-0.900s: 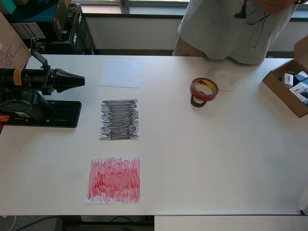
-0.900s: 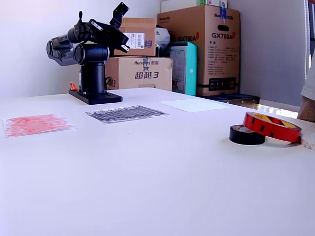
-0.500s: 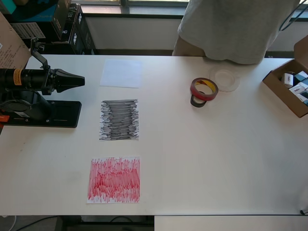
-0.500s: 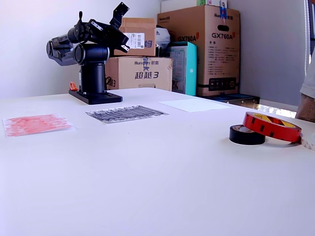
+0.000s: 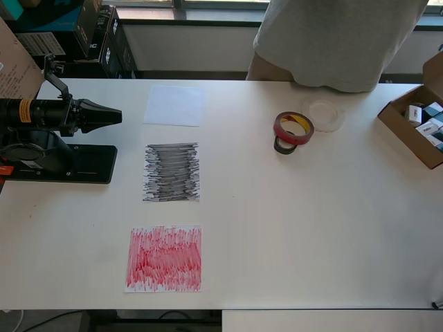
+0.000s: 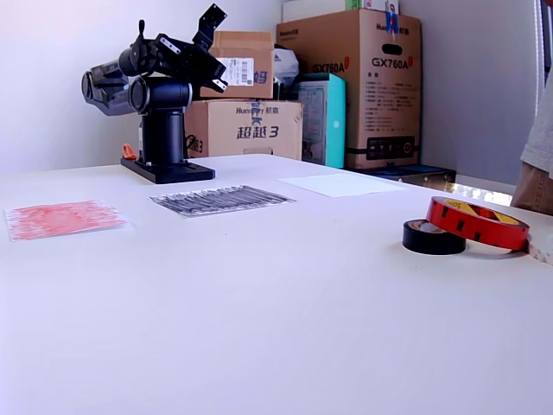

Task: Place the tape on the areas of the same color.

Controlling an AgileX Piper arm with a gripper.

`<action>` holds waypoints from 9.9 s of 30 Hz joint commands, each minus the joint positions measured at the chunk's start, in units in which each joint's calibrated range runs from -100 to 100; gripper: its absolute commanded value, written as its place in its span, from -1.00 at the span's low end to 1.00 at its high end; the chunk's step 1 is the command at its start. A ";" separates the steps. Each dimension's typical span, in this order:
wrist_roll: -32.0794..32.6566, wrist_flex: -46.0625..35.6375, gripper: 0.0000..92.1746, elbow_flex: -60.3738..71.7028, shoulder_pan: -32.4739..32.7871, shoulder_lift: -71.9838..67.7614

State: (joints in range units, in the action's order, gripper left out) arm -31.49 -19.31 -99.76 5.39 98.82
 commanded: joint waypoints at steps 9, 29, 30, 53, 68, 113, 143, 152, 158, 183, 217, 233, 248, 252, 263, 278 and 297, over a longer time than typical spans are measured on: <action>-0.10 -0.59 -1.00 0.48 -0.25 0.34; -0.10 -0.59 -1.00 0.48 -0.17 0.34; -0.10 -0.59 -1.00 0.48 -0.17 0.34; 0.06 -1.10 -0.99 18.66 1.73 -20.06; 0.15 -32.41 -0.99 65.91 2.67 -44.38; 27.41 -51.08 -0.99 117.43 1.65 -118.00; 46.73 -54.39 -0.76 125.61 -1.04 -144.66; 50.74 -54.22 -0.34 127.52 -1.35 -150.37; 50.82 -54.22 0.02 127.52 -1.27 -152.14; 68.75 -51.42 0.29 130.06 -0.72 -159.07; 69.24 -51.50 0.28 134.06 -0.80 -164.40; 69.08 -51.50 0.28 134.70 -1.19 -166.55; 68.67 -51.50 -1.00 134.61 -1.27 -166.55; 68.42 -51.50 -1.00 134.61 -0.96 -165.80; 59.66 -53.29 -1.00 131.61 -0.88 -152.24; 35.27 -46.07 -1.00 94.44 -21.87 -119.12; 15.46 -39.12 -1.00 76.72 -36.08 -118.00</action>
State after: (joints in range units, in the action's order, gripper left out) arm -9.07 -61.99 -17.92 -26.94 -19.41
